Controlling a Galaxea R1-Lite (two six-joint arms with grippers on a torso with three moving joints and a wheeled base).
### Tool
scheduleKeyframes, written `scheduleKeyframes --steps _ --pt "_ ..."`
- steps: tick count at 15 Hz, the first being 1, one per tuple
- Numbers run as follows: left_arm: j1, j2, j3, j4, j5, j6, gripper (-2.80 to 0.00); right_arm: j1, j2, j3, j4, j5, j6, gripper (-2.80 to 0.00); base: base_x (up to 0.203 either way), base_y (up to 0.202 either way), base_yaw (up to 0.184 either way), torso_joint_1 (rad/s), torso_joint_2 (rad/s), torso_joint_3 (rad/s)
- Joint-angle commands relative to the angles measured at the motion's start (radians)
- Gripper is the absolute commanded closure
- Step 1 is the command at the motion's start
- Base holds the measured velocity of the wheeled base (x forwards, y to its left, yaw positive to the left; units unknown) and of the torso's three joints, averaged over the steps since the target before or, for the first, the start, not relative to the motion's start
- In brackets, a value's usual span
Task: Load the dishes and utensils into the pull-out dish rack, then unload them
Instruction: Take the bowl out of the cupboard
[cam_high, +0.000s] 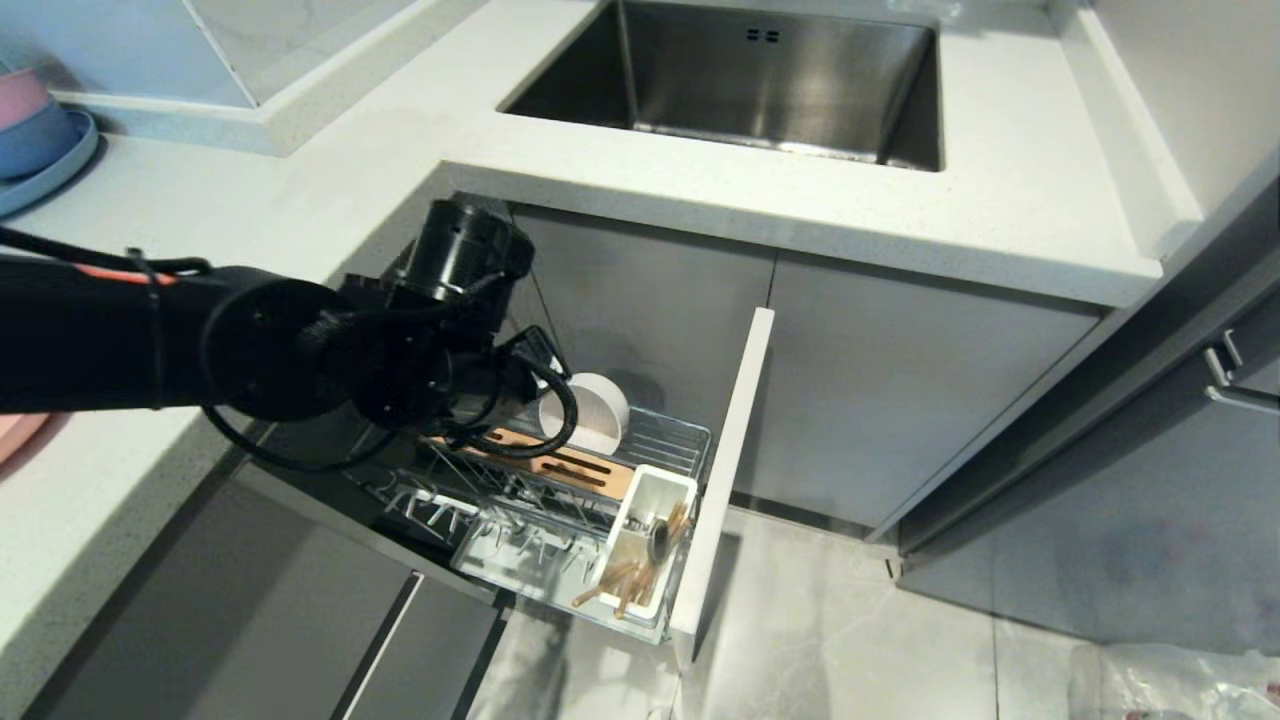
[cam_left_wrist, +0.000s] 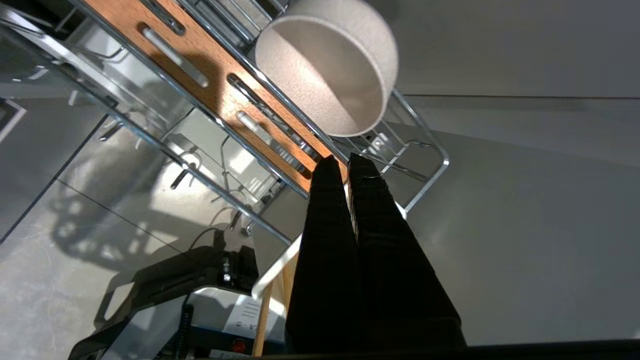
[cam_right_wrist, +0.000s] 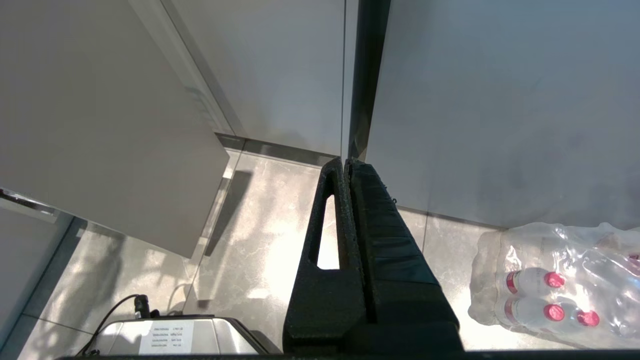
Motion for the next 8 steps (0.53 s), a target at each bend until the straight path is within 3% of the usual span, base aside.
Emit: scheduleKeyframes --steps 1,3,8 --pt "0.003 0.104 -0.009 -0.039 0.001 -0.001 0.0 0.0 0.001 0.002 0.0 0.0 0.0 0.0 0.0 0.0 0.0 0.0 0.0 0.0" --pt "0.001 0.159 -0.063 -0.086 -0.012 0.015 0.0 -0.001 0.001 0.002 0.0 0.0 0.001 0.0 0.0 0.0 0.0 0.0 0.0 0.0" --pt "0.016 0.187 -0.068 -0.091 -0.016 0.033 0.0 -0.001 0.001 0.002 0.0 0.0 0.001 0.0 0.0 0.0 0.0 0.0 0.0 0.0"
